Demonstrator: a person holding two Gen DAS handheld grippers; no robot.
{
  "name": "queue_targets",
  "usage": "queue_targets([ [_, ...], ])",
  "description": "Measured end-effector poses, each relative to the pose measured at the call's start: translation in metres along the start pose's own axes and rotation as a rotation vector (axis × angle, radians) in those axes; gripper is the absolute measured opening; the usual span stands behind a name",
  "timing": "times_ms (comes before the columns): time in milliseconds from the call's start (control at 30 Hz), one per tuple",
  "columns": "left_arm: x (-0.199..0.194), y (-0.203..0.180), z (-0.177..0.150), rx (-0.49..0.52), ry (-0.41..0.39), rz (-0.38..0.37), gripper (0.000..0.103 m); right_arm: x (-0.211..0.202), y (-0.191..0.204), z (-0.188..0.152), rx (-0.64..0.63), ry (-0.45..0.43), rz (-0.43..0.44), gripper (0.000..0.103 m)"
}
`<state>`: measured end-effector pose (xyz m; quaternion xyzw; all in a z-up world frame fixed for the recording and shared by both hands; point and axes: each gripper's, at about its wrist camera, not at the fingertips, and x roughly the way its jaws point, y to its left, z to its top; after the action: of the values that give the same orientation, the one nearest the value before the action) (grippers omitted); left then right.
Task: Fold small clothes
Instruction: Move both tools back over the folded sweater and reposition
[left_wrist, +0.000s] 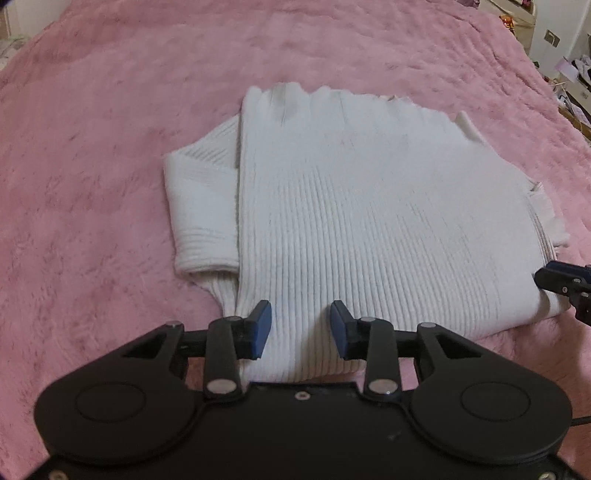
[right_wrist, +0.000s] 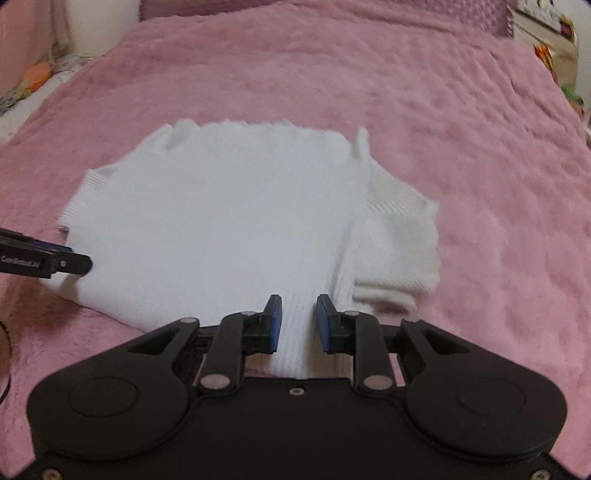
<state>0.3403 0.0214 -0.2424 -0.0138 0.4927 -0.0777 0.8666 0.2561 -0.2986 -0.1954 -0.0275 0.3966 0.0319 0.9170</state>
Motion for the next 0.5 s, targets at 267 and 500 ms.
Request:
queue_targets([
  [267,0.011,0.002,-0.005,-0.003,0.006,-0.009,0.040,0.009,-0.002,-0.007,0.024,0.018,-0.015,0.021],
  [500,-0.023,0.017,0.014,0.014,-0.055,-0.012,0.039,-0.024,0.060,0.008,-0.171,-0.132,-0.042,0.047],
])
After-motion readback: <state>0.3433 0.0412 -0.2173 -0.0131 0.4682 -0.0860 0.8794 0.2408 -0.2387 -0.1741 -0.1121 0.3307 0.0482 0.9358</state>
